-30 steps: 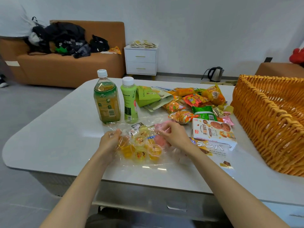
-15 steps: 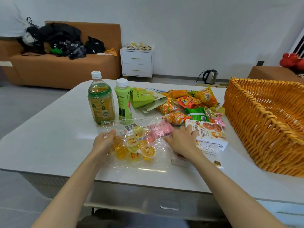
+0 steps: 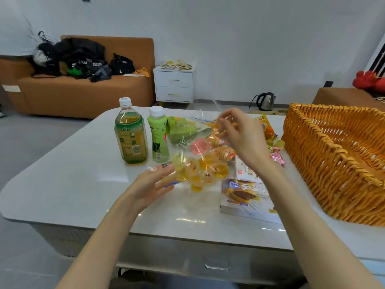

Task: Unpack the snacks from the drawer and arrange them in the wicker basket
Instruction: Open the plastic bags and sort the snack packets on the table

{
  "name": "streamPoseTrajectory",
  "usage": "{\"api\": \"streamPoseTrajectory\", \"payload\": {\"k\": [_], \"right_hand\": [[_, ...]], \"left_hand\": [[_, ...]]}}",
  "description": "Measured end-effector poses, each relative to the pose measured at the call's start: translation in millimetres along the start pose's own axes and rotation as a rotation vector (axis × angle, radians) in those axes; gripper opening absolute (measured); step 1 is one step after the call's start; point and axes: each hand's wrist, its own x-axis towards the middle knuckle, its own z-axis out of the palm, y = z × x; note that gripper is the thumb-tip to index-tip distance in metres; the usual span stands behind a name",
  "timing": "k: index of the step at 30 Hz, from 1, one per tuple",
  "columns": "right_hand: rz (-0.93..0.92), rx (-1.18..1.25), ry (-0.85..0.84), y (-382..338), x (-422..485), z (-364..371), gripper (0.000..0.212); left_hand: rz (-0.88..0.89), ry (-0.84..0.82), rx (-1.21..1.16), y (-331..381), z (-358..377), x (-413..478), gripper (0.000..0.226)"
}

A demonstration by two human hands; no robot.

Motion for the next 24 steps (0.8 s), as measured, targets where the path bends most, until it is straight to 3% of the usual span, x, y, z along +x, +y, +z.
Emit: {"api": "streamPoseTrajectory", "payload": {"k": [2,4,6,9,12,14,17,20,22,24], "right_hand": [[-0.086,-0.008,-0.027,-9.3,4.0,-18.2,0.008],[-0.14,-0.022,-0.061,-11.5,1.6,-29.7,0.012],[-0.168,-0.016,-0.081,-7.3,-7.9,-35.0,0.012],[-0.172,0.098,-0.055,-4.6,-24.9,-29.6,0.007],[-0.157,0.166,-0.022,-9.3,-25.1,-20.9,0.008],[-0.12,0.138,-0.006,-8.6,-25.8,-21.1,0.019],[0.13,0.305,-0.077,6.3,-31.3,-25.6,0.051],[0.491,0.628,-0.397,32.9,-38.7,-24.3,0.087],[0.532,0.588,-0.637,44.9,-49.4,-17.0,0.085],[0.454,0.448,-0.69,47.9,-59.6,-8.4,0.055]], "left_hand": [[0.083,0.024,0.048,-1.3,4.8,-2.8,0.098],[0.244,0.091,0.246,0.9,11.6,-8.6,0.114],[0.401,0.035,0.474,6.4,16.0,-13.1,0.106],[0.433,-0.219,0.585,15.4,18.2,-16.9,0.093],[0.499,-0.133,0.591,14.8,26.9,-13.4,0.039],[0.526,-0.029,0.53,9.7,35.5,-10.1,0.013],[0.536,0.054,0.427,5.5,42.3,-2.9,0.013],[0.477,0.153,0.349,5.9,41.4,5.4,0.02],[0.424,0.21,0.296,5.5,38.2,9.6,0.023],[0.389,0.254,0.277,5.3,35.4,9.1,0.025]]}}
